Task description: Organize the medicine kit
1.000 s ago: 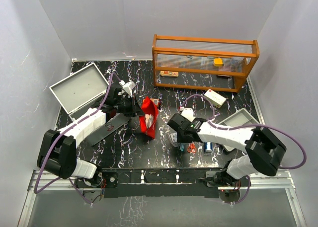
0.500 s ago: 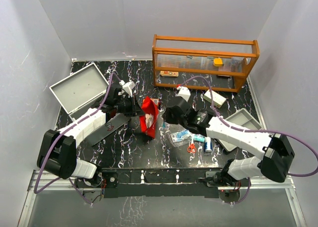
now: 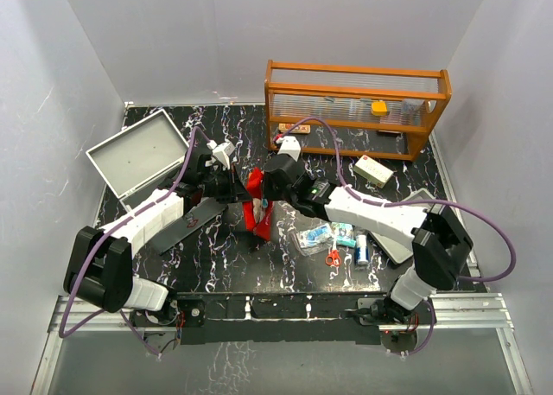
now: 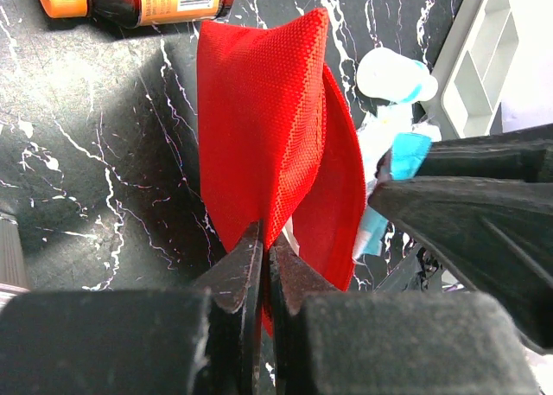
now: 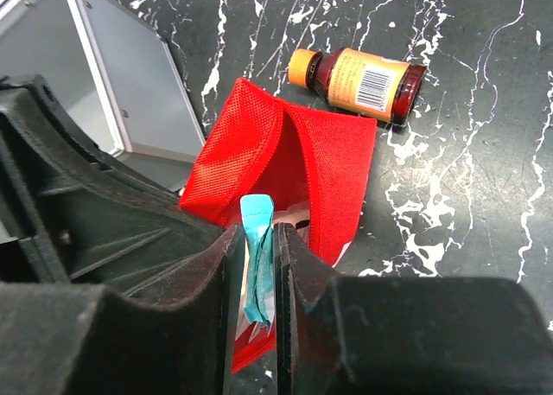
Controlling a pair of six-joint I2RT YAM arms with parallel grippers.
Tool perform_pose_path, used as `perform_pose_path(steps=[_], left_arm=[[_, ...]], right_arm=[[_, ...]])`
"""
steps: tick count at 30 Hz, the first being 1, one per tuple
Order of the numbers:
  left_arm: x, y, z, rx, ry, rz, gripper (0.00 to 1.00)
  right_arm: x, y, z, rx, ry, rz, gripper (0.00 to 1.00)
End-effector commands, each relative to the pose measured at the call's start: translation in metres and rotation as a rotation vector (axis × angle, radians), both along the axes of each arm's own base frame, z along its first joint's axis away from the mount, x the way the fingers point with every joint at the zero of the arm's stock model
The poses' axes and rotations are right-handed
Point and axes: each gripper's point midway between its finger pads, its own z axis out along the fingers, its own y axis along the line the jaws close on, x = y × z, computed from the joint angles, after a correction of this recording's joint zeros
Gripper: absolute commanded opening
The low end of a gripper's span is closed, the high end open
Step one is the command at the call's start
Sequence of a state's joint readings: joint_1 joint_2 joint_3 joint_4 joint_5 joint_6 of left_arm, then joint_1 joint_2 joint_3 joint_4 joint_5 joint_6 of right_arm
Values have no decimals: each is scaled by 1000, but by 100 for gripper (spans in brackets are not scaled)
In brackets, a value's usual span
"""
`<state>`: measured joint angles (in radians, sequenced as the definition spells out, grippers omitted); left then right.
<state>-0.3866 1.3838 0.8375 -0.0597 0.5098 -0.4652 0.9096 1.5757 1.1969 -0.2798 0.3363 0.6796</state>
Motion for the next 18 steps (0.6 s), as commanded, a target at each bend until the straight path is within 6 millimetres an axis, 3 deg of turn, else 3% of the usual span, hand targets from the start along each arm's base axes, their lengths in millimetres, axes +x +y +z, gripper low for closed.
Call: perform_pose_path(steps=[1, 11, 18], left_arm=[[-4, -4, 14, -35, -35, -24, 0], [-4, -4, 14, -37, -32, -26, 0], [-4, -5, 14, -36, -33, -26, 0]], right_arm=[[17, 9, 28, 20, -97, 5, 19], [27, 8, 10, -65, -106, -5, 23], [31, 8, 17, -67, -124, -16, 33]])
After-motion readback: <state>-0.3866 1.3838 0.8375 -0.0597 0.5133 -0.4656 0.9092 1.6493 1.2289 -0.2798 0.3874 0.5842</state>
